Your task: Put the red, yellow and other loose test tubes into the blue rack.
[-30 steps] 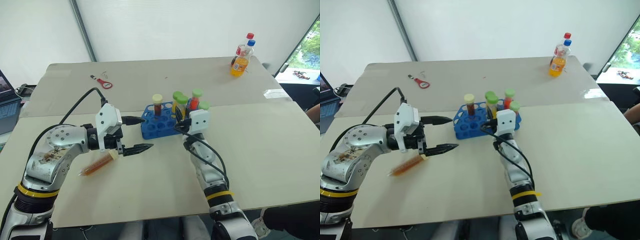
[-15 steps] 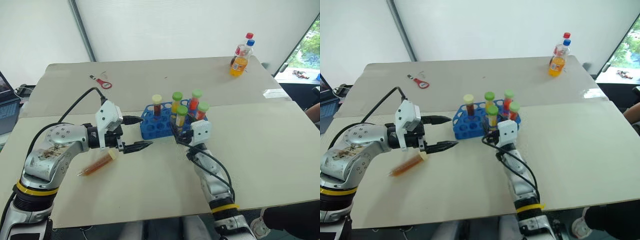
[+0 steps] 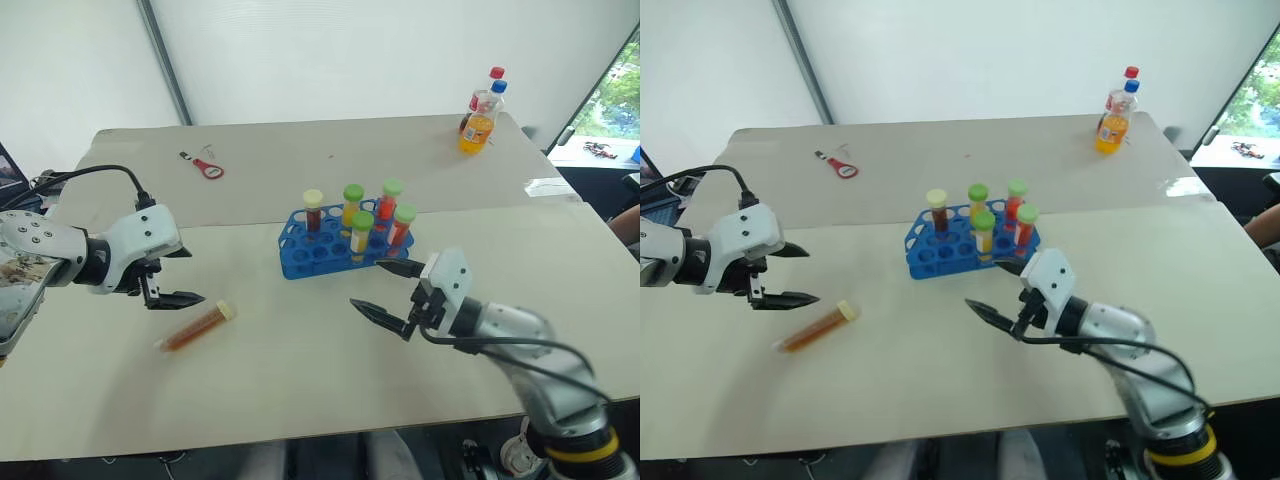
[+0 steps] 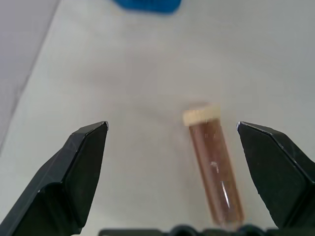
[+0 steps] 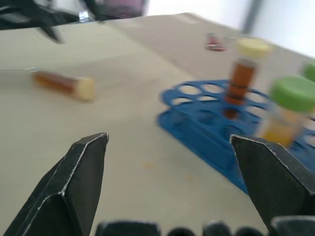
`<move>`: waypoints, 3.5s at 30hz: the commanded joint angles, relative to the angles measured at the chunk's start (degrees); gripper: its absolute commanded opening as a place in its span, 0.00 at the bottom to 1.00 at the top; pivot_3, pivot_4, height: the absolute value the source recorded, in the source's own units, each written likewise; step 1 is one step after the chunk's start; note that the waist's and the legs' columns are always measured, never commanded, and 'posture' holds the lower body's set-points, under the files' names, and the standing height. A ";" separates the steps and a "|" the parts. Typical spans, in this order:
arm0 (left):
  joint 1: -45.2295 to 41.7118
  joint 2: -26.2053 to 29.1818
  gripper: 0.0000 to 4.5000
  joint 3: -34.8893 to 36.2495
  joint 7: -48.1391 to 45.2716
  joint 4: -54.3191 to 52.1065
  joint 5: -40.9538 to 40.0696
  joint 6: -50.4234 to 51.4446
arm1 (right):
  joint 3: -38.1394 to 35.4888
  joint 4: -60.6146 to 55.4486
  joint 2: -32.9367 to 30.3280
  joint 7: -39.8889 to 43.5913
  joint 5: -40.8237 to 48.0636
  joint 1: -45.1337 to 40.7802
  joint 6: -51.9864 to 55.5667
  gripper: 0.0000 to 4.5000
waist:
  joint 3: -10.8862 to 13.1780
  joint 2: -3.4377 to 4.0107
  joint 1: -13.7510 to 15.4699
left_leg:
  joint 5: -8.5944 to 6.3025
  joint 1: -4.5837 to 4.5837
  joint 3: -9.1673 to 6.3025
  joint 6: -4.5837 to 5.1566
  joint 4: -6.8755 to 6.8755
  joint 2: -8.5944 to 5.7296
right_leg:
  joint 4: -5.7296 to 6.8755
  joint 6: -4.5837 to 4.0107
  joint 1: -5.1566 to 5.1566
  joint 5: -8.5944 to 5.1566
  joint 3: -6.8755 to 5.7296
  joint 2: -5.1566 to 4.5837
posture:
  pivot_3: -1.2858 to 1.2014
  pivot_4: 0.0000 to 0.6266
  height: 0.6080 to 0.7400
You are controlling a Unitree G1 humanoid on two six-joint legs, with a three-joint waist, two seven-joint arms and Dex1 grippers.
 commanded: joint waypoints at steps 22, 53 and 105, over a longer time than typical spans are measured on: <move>-9.68 -9.28 1.00 -16.35 1.88 -1.74 9.55 18.30 | 3.52 -8.84 -5.82 5.58 5.55 1.21 7.96 0.98 | 0.04 -0.12 1.39 | -0.07 -0.35 -0.01 0.12 0.27 -0.07 | 0.06 0.01 -0.17 0.00 -0.01 -0.06 | 0.52 0.24 1.00; -19.95 -20.26 0.19 -3.72 -2.28 7.55 2.02 3.92 | -8.70 -8.71 -12.49 4.54 9.02 2.29 10.96 0.99 | 0.07 -0.21 2.19 | -0.12 -0.56 -0.14 0.20 0.81 -0.05 | 0.13 0.02 -0.11 0.00 -0.18 -0.16 | 0.52 0.24 1.00; -14.11 -69.28 0.19 1.32 33.38 32.78 9.10 -39.59 | -19.96 -18.15 -10.11 -18.71 9.10 10.03 24.47 0.99 | 0.04 -0.26 2.90 | -0.15 -0.56 -0.03 0.26 0.95 -0.28 | 0.01 0.33 -0.03 0.20 0.07 -0.34 | 0.52 0.24 1.00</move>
